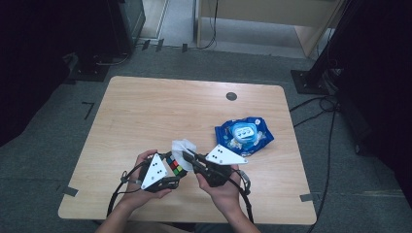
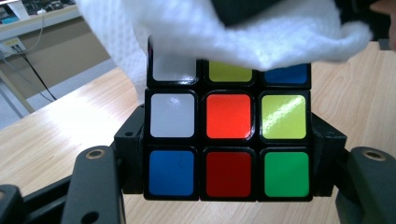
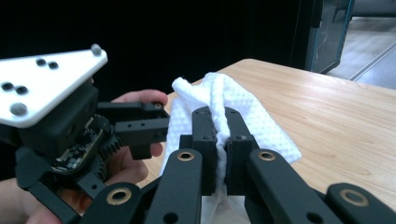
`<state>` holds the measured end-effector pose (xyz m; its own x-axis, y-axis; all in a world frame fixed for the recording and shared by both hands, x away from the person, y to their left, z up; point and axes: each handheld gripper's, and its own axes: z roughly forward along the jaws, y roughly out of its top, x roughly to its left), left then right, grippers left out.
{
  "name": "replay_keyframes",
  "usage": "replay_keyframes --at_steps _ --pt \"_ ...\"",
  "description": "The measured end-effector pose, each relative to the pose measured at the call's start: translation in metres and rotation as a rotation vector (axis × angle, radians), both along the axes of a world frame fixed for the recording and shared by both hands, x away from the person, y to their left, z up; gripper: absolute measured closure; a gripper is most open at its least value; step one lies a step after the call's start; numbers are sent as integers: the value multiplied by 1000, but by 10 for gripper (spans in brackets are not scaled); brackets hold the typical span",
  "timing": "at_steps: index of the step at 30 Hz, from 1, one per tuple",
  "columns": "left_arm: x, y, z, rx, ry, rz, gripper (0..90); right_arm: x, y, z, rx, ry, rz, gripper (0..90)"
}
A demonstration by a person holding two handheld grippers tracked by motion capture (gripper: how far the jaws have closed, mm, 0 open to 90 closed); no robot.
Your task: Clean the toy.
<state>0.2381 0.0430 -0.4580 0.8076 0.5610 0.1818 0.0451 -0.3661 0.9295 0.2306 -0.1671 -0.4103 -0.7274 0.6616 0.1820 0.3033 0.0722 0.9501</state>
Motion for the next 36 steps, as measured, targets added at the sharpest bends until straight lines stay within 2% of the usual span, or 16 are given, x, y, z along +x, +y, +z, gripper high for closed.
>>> replay_keyframes --at_steps 10,19,25,28,30,33,36 --pt "-1 1 1 4 -9 2 339 1 -2 -4 21 10 -12 867" --pt "-2 2 3 -1 -18 -7 340 7 -7 -10 52 48 -25 863" --pt "-3 2 4 -8 -29 -7 340 10 -9 -13 45 50 -40 860" --pt "-4 4 6 -10 -35 -9 341 14 -14 -16 51 69 -54 860" --pt "-4 4 6 -8 -38 -7 341 16 -15 -20 46 81 -64 860" --pt "-4 5 7 -18 -39 -9 341 20 -17 -28 -13 73 -96 859" --pt "-4 8 12 -54 -36 -17 341 29 -18 -44 -81 118 -106 858"
